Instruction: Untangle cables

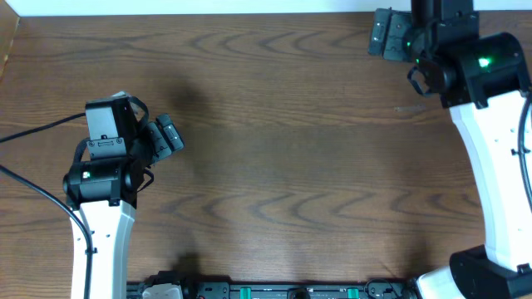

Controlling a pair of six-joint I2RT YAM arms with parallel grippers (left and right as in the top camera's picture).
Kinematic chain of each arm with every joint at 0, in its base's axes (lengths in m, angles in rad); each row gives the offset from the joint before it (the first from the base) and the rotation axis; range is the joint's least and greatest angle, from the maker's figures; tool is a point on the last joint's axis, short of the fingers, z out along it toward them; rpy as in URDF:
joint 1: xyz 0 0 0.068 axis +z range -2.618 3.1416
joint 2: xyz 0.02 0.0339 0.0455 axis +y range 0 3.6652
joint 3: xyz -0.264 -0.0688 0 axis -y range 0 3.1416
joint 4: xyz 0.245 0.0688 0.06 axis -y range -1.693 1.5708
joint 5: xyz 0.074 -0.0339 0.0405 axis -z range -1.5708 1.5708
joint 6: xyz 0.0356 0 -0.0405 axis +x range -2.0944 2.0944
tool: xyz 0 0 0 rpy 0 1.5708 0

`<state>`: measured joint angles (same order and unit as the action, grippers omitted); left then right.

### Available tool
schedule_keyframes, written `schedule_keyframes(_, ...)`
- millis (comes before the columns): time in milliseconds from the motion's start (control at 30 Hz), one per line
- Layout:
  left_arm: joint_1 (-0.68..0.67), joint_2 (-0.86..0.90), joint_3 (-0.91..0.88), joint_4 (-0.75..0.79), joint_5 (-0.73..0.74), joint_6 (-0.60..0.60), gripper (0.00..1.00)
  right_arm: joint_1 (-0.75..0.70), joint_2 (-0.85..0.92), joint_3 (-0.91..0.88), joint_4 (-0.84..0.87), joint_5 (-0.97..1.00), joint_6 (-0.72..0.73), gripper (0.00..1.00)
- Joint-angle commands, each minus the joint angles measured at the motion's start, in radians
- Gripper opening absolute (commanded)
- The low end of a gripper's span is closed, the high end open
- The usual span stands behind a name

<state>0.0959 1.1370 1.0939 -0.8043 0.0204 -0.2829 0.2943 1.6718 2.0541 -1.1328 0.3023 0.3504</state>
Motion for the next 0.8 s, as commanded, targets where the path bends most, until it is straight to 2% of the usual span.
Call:
schedule_keyframes(0,-0.001,-0.005,0.01,-0.002,-0.006,0.05,0.98,0.007,-0.056,0.008,-0.009,-0.001,0.057,0.99)
schedule_keyframes(200,-0.001,-0.005,0.01,0.002,-0.006,0.05,0.98,0.011,-0.142,0.0,-0.06,0.049,0.056,0.99)
schedule_keyframes(400,-0.001,-0.005,0.01,0.003,-0.006,0.05,0.98,0.043,-0.277,-0.079,-0.055,0.051,0.052,0.99)
schedule_keyframes(767,-0.001,-0.006,0.01,0.023,-0.006,0.05,0.98,0.061,-0.681,-0.476,0.016,0.042,0.003,0.99)
